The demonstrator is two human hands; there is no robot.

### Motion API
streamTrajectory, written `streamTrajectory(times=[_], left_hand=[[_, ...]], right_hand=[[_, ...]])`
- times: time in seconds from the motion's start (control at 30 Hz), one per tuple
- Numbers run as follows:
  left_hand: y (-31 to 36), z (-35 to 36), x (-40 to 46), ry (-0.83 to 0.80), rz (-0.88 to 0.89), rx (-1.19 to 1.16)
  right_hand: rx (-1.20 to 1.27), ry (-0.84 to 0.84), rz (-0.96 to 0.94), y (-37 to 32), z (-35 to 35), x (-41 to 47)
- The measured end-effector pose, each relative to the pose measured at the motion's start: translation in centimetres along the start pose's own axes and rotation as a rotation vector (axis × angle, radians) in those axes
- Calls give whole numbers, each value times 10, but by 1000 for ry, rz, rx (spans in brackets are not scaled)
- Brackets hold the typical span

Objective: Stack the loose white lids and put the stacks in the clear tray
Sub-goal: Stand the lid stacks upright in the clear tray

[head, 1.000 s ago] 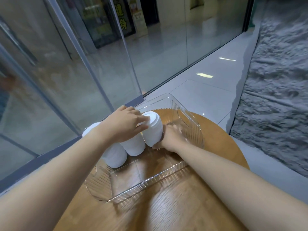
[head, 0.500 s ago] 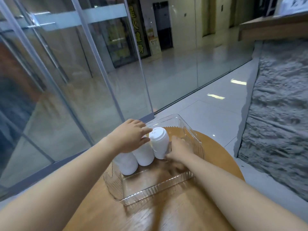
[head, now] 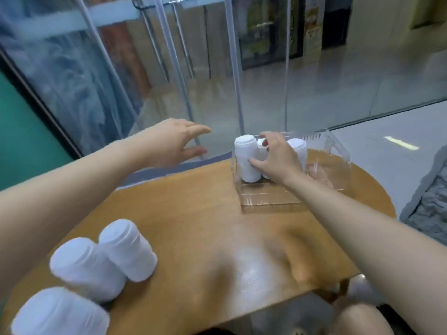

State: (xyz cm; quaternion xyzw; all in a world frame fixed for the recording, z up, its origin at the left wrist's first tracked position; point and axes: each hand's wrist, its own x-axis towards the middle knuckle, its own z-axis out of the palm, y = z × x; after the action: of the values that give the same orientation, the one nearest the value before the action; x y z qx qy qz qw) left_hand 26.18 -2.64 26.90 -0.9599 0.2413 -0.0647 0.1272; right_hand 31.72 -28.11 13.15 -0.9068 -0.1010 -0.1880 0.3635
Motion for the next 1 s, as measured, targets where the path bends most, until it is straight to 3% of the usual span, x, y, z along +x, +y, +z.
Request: streamTrajectory(times=[0.2, 0.47, 0.73, 1.0], left_hand=[[-34, 18, -148, -2, -221, -54], [-46, 54, -292, -45, -408, -63], [-40, 88, -289, -60, -377, -136], [-70, 124, -252, -117, -367, -105]], right_hand=[[150, -182, -159, -84, 72, -56], [284, -636, -192, -143, 182, -148], [237, -672, -76, -141, 234, -165], [173, -704, -170, -139, 262, -162]])
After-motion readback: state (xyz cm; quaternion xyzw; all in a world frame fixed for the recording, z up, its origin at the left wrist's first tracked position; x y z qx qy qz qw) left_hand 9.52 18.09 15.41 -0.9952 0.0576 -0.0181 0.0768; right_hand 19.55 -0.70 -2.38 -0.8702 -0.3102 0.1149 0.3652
